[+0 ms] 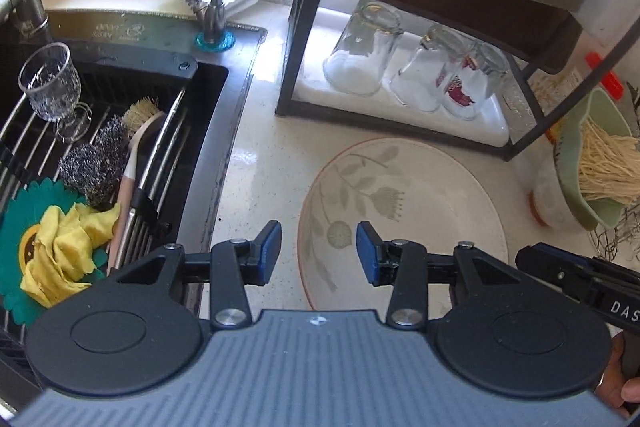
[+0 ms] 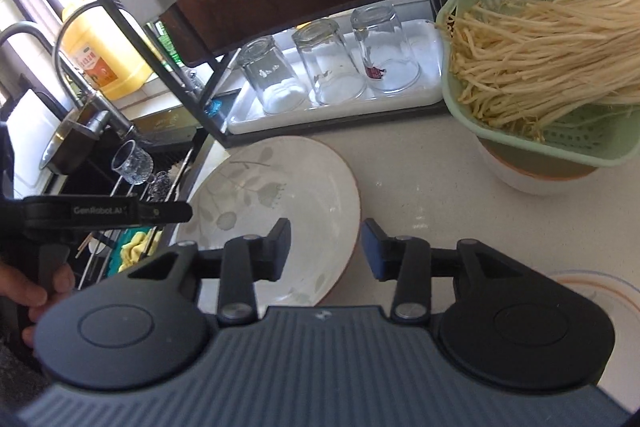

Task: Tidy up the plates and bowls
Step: 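Reach both grippers to the flat leaf plate rim and close on it, then lift the flat leaf plate with both grippers and carry it toward the stack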

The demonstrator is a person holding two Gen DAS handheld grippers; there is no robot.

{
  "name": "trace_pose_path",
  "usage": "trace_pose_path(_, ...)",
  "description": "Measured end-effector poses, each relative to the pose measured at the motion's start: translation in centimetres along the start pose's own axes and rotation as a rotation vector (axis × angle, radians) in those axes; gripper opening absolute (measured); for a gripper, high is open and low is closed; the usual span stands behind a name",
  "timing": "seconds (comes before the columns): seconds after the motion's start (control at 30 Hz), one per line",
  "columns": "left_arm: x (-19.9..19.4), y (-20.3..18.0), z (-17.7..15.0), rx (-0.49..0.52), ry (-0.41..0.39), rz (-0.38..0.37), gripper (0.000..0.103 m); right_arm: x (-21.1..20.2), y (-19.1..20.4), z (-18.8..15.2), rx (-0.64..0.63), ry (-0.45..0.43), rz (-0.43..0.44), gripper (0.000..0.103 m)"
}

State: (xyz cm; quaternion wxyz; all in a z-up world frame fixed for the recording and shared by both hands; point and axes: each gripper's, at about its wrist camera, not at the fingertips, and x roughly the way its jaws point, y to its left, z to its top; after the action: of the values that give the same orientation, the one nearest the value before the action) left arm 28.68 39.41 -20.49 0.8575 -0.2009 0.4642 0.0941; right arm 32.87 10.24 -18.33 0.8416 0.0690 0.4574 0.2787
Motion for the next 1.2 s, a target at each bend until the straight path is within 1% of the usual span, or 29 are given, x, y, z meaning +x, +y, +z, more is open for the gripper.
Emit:
trace_pose_path(0.1,0.7,0.5,-0.1,-0.036,0.001,-0.015,0.047,1.0,-0.3,0.5,-0.01,-0.016,-0.018,0.042)
trace_pose_path(0.17,1.1,0.5,-0.2,-0.045,0.004,-0.015,0.047,1.9,-0.8,0.7,0.014,-0.004,-0.029,0.042)
trace_pose_path(0.23,1.4,0.4,-0.2,-0.038,-0.001,-0.012,0.047,2.6,-1.3,0.9,0.038,0.005,-0.022,0.042)
trace_pose_path(0.33,2.0,0.7,-0.1,-0.059,0.003,-0.018,0.046,3.5,-1.7,1.0,0.052,0.016,-0.009,0.04)
trace_pose_path(0.4,2.4,0.7,-0.1,-0.057,0.006,-0.016,0.041,4.0,-1.9,0.9,0.057,0.035,-0.008,0.033)
trace_pose_path(0.43,2.5,0.7,-0.1,-0.052,0.006,-0.017,0.031,4.1,-1.9,1.0,0.068,0.046,-0.014,0.032)
trace_pose_path(0.47,2.5,0.7,-0.1,-0.046,-0.001,-0.013,0.028,4.2,-1.9,1.0,0.078,0.055,-0.011,0.032)
trace_pose_path(0.53,2.5,0.3,-0.2,-0.009,-0.008,0.026,0.026,4.2,-1.9,1.0,0.085,0.054,0.002,0.032)
trace_pose_path(0.57,2.6,0.3,-0.2,-0.004,-0.007,0.028,0.024,4.3,-1.8,0.8,0.083,0.052,0.001,0.032)
trace_pose_path(0.67,2.9,0.8,-0.3,-0.042,0.005,-0.019,0.021,5.1,-1.7,0.6,0.09,0.072,0.004,0.032)
trace_pose_path(0.73,3.1,1.0,-0.4,-0.055,0.005,-0.025,0.02,5.6,-1.8,0.6,0.099,0.088,0.024,0.031)
trace_pose_path(0.77,3.0,1.1,-0.5,-0.07,0.002,-0.032,0.02,5.8,-1.7,0.6,0.097,0.092,0.029,0.029)
trace_pose_path(0.83,2.9,1.0,-0.6,-0.069,-0.003,-0.019,0.02,5.9,-1.3,0.6,0.072,0.092,0.021,0.029)
trace_pose_path(0.9,2.8,1.0,-0.6,-0.064,-0.007,-0.002,0.02,6.1,-1.4,0.7,0.076,0.099,0.045,0.029)
trace_pose_path(0.97,2.7,1.2,-0.6,-0.075,-0.001,-0.008,0.02,6.3,-1.7,0.8,0.092,0.112,0.069,0.029)
trace_pose_path(1.2,1.5,1.1,-0.8,-0.084,0.019,-0.021,0.02,5.2,-1.7,0.8,0.09,0.114,0.096,0.03)
